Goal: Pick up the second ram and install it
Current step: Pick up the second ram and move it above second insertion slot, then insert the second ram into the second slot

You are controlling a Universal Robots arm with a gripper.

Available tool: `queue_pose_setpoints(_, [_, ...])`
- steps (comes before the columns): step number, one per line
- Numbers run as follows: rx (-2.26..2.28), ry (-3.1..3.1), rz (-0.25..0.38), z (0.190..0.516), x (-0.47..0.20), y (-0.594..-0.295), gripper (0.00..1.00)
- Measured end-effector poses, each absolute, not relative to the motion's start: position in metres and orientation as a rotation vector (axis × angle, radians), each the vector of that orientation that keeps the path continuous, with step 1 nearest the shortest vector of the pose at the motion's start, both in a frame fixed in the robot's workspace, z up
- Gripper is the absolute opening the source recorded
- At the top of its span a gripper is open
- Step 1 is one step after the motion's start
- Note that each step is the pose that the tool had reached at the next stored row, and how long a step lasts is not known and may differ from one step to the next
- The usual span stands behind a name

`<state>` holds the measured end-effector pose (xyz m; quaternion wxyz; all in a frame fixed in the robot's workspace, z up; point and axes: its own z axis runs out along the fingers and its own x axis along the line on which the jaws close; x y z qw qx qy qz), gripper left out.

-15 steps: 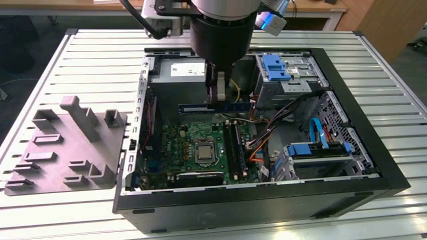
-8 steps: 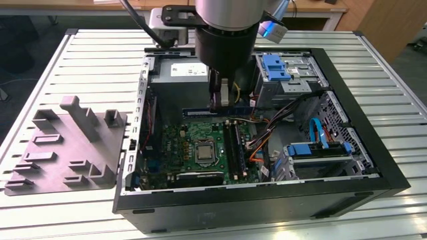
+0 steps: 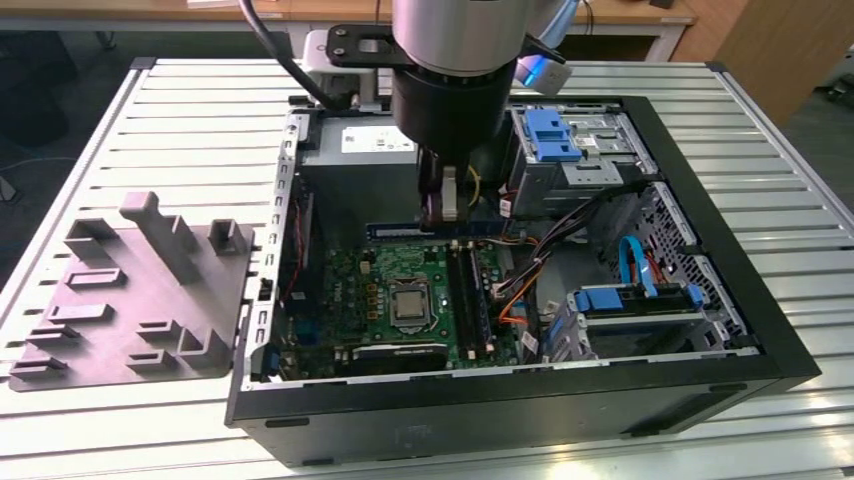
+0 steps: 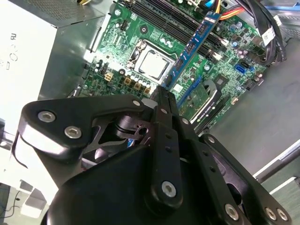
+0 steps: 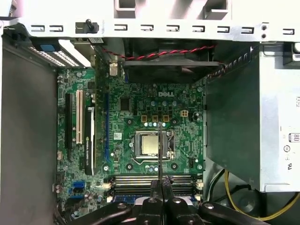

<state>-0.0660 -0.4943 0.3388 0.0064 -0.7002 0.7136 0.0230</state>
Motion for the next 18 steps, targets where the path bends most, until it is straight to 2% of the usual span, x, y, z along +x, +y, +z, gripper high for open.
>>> queue_pose_setpoints(18, [-2.191,2.235,0.070,0.3359,-0.0661,-0.4943,0.11])
